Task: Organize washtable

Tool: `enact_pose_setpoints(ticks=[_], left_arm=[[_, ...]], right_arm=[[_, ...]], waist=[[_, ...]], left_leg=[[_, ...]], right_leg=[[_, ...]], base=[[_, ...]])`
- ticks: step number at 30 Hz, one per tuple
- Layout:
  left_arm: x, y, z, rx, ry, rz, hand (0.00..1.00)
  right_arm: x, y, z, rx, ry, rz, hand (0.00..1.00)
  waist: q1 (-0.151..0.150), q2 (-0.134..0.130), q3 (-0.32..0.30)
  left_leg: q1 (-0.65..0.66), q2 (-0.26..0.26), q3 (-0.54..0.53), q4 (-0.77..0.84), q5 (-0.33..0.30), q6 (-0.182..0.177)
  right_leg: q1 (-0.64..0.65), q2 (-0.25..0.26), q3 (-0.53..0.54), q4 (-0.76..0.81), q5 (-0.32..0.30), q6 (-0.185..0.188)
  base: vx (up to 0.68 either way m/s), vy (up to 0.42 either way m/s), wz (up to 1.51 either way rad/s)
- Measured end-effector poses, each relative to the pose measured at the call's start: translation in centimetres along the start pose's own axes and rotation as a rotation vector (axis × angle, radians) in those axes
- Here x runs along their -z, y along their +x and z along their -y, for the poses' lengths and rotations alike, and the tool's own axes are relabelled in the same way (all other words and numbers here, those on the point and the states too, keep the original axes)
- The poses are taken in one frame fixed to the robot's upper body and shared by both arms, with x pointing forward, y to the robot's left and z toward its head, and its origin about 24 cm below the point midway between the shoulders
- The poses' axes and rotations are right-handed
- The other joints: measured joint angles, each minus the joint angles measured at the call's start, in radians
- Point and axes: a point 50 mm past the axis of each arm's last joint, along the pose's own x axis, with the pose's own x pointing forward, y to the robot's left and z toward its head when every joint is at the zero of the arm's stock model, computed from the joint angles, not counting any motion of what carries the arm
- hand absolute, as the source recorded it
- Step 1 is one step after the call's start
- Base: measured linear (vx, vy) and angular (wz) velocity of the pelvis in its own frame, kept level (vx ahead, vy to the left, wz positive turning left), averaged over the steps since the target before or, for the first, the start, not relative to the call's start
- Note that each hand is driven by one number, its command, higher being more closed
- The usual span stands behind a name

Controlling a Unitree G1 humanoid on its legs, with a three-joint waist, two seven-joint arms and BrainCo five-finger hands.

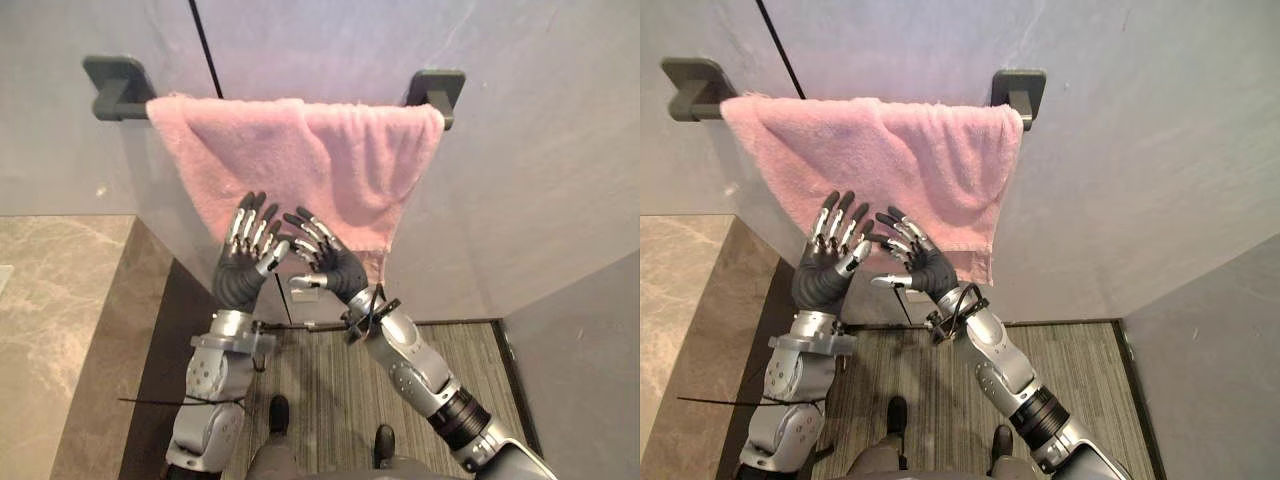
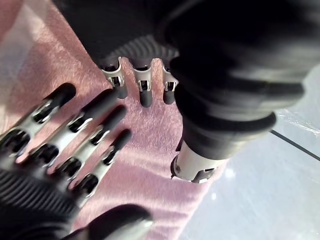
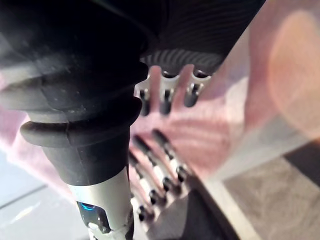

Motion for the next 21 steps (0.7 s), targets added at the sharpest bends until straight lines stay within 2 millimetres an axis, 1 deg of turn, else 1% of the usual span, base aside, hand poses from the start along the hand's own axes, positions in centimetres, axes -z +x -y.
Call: enact_pose_setpoints(ticks=[2, 4, 6, 8, 10, 12, 14, 17, 21], left_arm=[[-0.1, 0.8, -0.6, -0.014, 0.034, 0.018, 0.0], [0.4, 1.6, -1.4, -0.048, 0.071, 0.011, 0.0], [0.6, 2.1, -2.1, -0.073, 0.094, 0.008, 0.0], [0.5, 2.4, -3.3, -0.114, 0.138, 0.01, 0.0], [0.7, 2.4, -5.0, -0.181, 0.175, -0.003, 0.0], [0.8, 2.7, -5.5, -0.203, 0.195, -0.014, 0.0], [0.5, 2.7, -6.2, -0.233, 0.211, -0.002, 0.0], [0.1, 2.6, -6.9, -0.275, 0.221, 0.009, 0.0], [0.0, 2.5, -7.2, -0.29, 0.238, 0.01, 0.0]], right_arm=[[-0.8, 0.3, 0.7, 0.025, -0.016, 0.027, 0.0], [-1.6, 0.5, 1.5, 0.053, -0.029, 0.057, 0.0], [-2.1, 0.3, 2.3, 0.086, -0.044, 0.07, 0.0], [-2.5, 0.1, 3.2, 0.108, -0.065, 0.074, 0.0], [-2.9, -0.1, 3.8, 0.128, -0.078, 0.082, 0.0], [-3.1, -0.3, 4.2, 0.134, -0.093, 0.087, 0.0], [-3.4, -0.4, 4.6, 0.15, -0.093, 0.099, 0.0], [-3.4, -0.4, 4.6, 0.152, -0.093, 0.099, 0.0], [-3.2, -0.5, 4.6, 0.156, -0.086, 0.097, 0.0]], waist=[[-0.002, 0.003, 0.009], [-0.006, 0.007, 0.019], [-0.007, 0.013, 0.032], [-0.005, 0.019, 0.044], [-0.012, 0.025, 0.054], [-0.012, 0.026, 0.055], [-0.023, 0.022, 0.067], [-0.03, 0.022, 0.067], [-0.03, 0.023, 0.068]], left_leg=[[-0.011, 0.0, 0.002, 0.0, 0.0, 0.0], [-0.013, 0.0, 0.01, 0.0, 0.0, 0.0], [-0.013, 0.001, 0.014, 0.0, 0.0, 0.0], [-0.017, 0.002, 0.024, 0.0, 0.0, 0.0], [-0.02, 0.002, 0.026, -0.001, 0.0, 0.0], [-0.032, 0.004, 0.025, -0.001, 0.0, 0.001], [-0.038, 0.002, 0.025, -0.001, 0.002, 0.002], [-0.04, 0.001, 0.026, 0.0, 0.002, 0.002], [-0.04, 0.002, 0.026, 0.0, 0.002, 0.002]], right_leg=[[-0.011, -0.001, 0.001, 0.008, 0.0, 0.0], [-0.021, -0.001, 0.006, 0.012, 0.0, 0.0], [-0.023, -0.001, 0.008, 0.013, 0.0, 0.0], [-0.039, -0.001, 0.021, 0.023, -0.001, -0.001], [-0.049, -0.001, 0.029, 0.026, -0.001, 0.0], [-0.061, 0.001, 0.028, 0.026, 0.0, -0.001], [-0.07, 0.0, 0.03, 0.031, 0.0, -0.001], [-0.072, -0.002, 0.03, 0.032, 0.0, -0.001], [-0.072, -0.001, 0.03, 0.032, 0.0, -0.001]], base=[[0.05, -0.003, -0.07], [0.01, -0.001, -0.1], [0.0, 0.0, -0.06], [-0.03, 0.006, -0.15], [-0.03, 0.004, -0.13], [-0.02, 0.0, -0.01], [0.0, 0.0, 0.0], [0.02, 0.003, 0.0], [0.01, -0.001, 0.0]])
